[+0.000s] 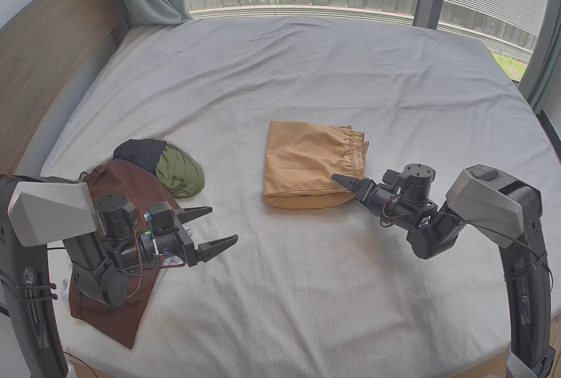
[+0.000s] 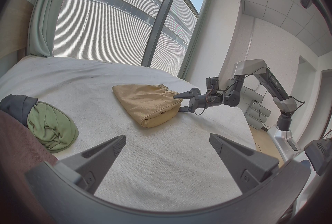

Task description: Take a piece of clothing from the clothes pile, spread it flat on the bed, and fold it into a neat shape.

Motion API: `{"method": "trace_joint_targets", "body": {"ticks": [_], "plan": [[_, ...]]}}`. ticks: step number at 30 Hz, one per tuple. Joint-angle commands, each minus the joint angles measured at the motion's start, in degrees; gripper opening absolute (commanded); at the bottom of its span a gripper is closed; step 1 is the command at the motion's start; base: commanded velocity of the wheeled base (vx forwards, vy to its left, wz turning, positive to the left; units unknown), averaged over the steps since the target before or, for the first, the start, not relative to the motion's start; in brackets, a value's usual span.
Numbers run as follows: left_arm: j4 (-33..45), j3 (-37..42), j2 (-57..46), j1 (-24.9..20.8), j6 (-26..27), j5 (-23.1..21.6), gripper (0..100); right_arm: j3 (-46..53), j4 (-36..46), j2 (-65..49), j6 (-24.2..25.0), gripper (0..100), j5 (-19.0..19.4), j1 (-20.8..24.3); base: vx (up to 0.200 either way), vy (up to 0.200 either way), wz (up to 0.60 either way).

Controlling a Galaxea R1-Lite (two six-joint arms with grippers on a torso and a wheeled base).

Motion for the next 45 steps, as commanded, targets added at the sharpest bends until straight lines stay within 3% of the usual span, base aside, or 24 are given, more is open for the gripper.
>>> {"method": "trace_joint_targets", "body": {"ticks": [1,13,21,31,45], "plan": [[-0.02,-0.43,-0.19,0.35,-0.05,-0.01,100,9.06,-3.05,-6.02,-0.26,100,0.14,0.83,0.000,0.000,0.00],[-0.02,-0.17,-1.16,0.17,-0.05,-0.01,100,22.77,-8.23,-18.94,-0.35,100,0.23,4.08,0.000,0.000,0.00],[-0.02,-0.26,-1.07,0.00,0.04,-0.01,100,16.35,-7.26,-19.56,0.35,100,0.67,3.64,0.000,0.000,0.00],[-0.02,-0.34,-0.45,0.17,-0.05,-0.01,100,0.27,-1.20,-7.16,1.85,100,0.49,2.24,0.000,0.000,0.00],[-0.02,-0.34,-0.01,0.17,-0.05,-0.27,100,-3.16,-1.38,-0.57,1.85,100,0.40,0.39,0.000,0.000,0.00]]}}
